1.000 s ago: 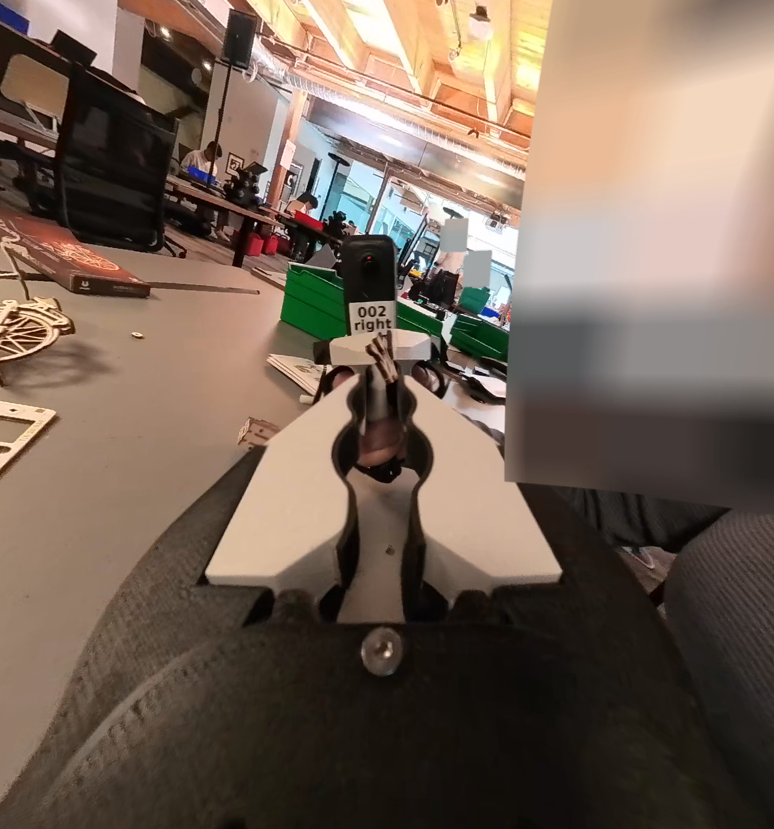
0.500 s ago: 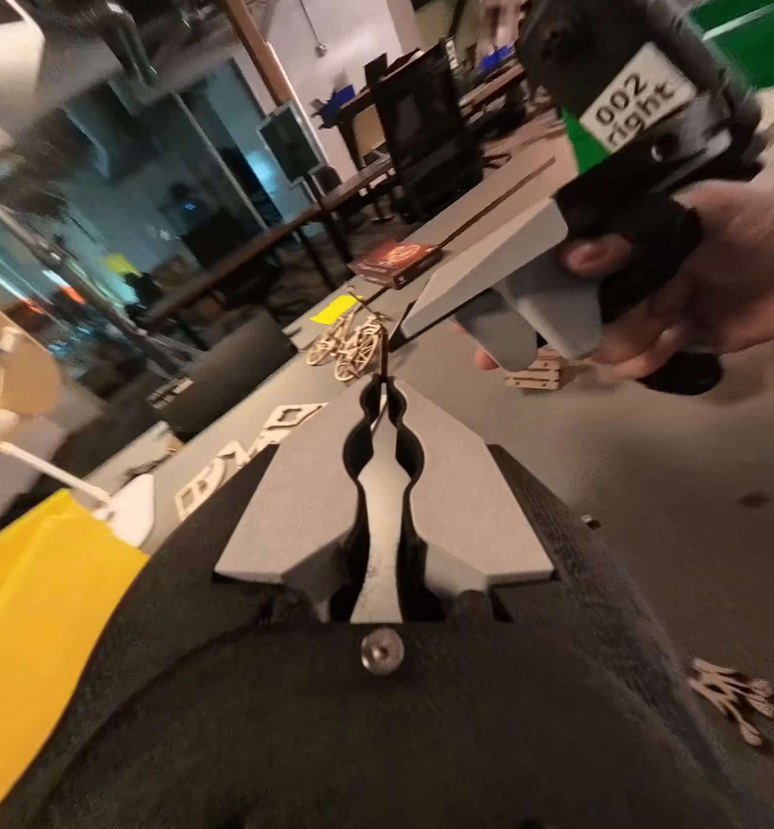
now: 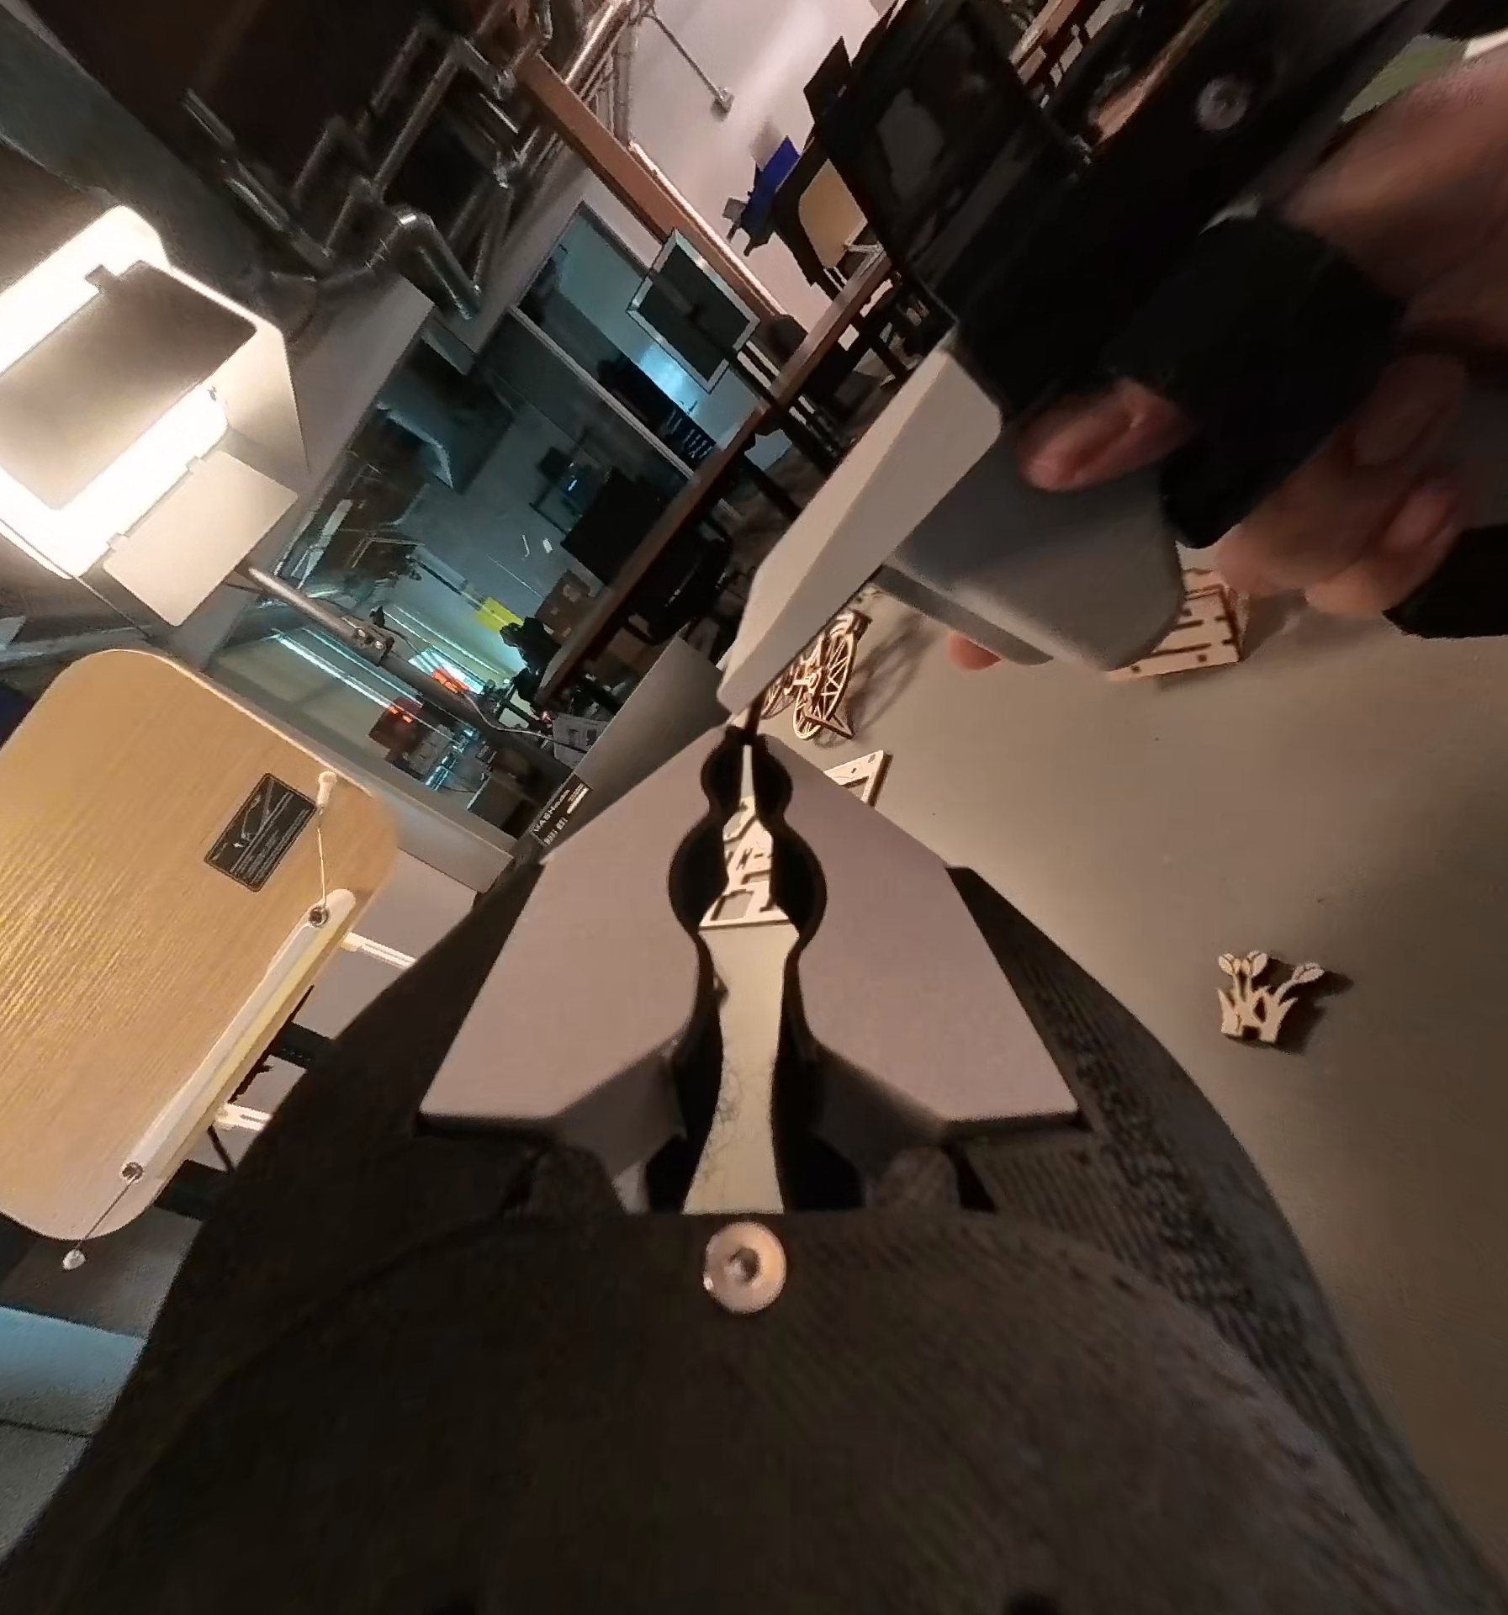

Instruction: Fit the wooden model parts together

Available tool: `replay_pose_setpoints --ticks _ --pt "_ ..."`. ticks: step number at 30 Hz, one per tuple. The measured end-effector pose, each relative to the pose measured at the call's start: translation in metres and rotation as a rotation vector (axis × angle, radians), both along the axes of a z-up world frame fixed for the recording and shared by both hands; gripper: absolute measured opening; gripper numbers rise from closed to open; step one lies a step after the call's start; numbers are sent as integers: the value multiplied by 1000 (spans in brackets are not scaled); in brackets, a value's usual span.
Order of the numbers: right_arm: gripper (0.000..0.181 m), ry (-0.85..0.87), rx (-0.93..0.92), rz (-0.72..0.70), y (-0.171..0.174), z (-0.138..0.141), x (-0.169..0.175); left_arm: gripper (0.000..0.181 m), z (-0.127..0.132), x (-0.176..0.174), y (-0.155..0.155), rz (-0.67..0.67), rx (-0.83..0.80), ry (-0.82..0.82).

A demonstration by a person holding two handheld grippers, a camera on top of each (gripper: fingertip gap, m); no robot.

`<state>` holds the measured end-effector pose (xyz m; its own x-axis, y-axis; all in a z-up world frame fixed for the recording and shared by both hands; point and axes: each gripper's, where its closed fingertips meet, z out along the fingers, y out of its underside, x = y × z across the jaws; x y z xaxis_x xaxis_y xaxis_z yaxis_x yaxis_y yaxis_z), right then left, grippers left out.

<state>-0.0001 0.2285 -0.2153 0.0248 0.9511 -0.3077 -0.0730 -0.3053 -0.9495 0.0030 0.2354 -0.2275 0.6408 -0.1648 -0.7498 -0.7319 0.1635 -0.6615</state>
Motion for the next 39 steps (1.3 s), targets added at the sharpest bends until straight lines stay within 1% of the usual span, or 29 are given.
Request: replay_pose_setpoints --ticks 1,4,8,10,12,15,16,18,22,24,27,31,36,39 --pt "19 -2 13 -7 0 0 0 0 -1 0 0 -2 -2 1" --pt "18 -22 49 -15 -1 0 0 0 -2 1 -1 -8 -5 -3" --pt "18 -45 69 21 -4 -2 3 2 -8 4 -13 -157 -140 -140" --pt "18 -97 126 22 -2 -8 5 22 -12 -4 -27 -240 -247 -188" --pt "17 -173 197 44 -4 -18 7 35 -28 -13 -44 -295 -392 -181" --pt "17 -272 241 174 -24 -34 7 32 -57 -30 -61 -288 -558 -135" --pt "17 -312 256 213 -30 -41 7 32 -64 -30 -67 -302 -609 -134" --pt "17 -378 304 244 -36 -54 5 27 -72 -33 -73 -290 -657 -149" --pt "18 -454 340 261 -39 -72 2 25 -75 -20 -82 -339 -695 -166" --pt "18 -450 329 258 -38 -73 2 19 -79 -17 -79 -296 -709 -118" --pt "18 -444 307 257 -35 -73 4 19 -90 -12 -76 -242 -793 -64" --pt "18 -470 294 261 -33 -76 10 20 -99 -14 -73 -197 -912 -101" --pt "18 -606 340 243 -25 -91 24 17 -106 -20 -74 -154 -998 -112" --pt "18 -581 313 252 -25 -89 24 4 -111 -24 -74 -124 -1007 -76"
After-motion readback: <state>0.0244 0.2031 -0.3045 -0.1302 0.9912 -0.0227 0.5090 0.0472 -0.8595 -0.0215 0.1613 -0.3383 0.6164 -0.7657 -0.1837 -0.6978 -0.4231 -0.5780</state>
